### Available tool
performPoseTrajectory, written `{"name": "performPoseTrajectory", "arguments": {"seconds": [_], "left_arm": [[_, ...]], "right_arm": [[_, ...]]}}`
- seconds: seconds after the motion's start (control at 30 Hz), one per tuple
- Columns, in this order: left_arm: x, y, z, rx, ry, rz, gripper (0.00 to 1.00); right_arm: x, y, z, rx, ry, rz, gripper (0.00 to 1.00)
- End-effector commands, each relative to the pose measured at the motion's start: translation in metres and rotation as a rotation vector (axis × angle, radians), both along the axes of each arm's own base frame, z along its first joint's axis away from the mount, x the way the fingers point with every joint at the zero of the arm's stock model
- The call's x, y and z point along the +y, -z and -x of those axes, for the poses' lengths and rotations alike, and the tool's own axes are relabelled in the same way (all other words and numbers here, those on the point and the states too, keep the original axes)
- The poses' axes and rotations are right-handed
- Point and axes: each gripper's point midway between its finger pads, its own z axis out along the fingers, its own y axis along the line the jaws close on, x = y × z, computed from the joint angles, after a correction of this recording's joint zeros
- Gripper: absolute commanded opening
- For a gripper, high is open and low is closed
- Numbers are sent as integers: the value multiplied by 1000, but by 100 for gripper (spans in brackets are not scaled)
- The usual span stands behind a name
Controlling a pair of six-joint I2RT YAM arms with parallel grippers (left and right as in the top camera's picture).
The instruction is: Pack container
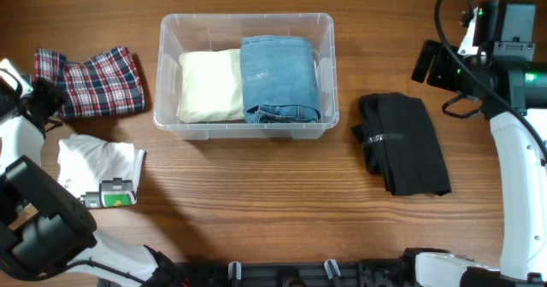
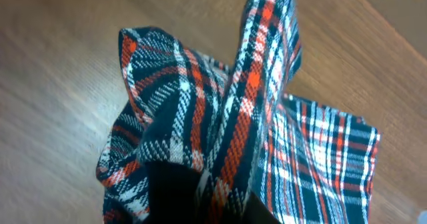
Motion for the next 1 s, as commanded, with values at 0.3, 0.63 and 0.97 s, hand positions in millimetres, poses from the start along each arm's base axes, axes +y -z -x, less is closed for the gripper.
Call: {"name": "performPoseTrajectory", "arguments": {"seconds": [0.3, 0.63, 0.97], "left_arm": [[-13, 21, 26, 110, -67, 122, 100], [13, -32, 44, 20, -133, 45, 100], [22, 1, 36, 30, -13, 29, 100]], "right_arm": [[-4, 4, 0, 15, 3, 20, 100], [-4, 4, 0, 15, 3, 20, 100], [-4, 4, 0, 15, 3, 20, 100]]}}
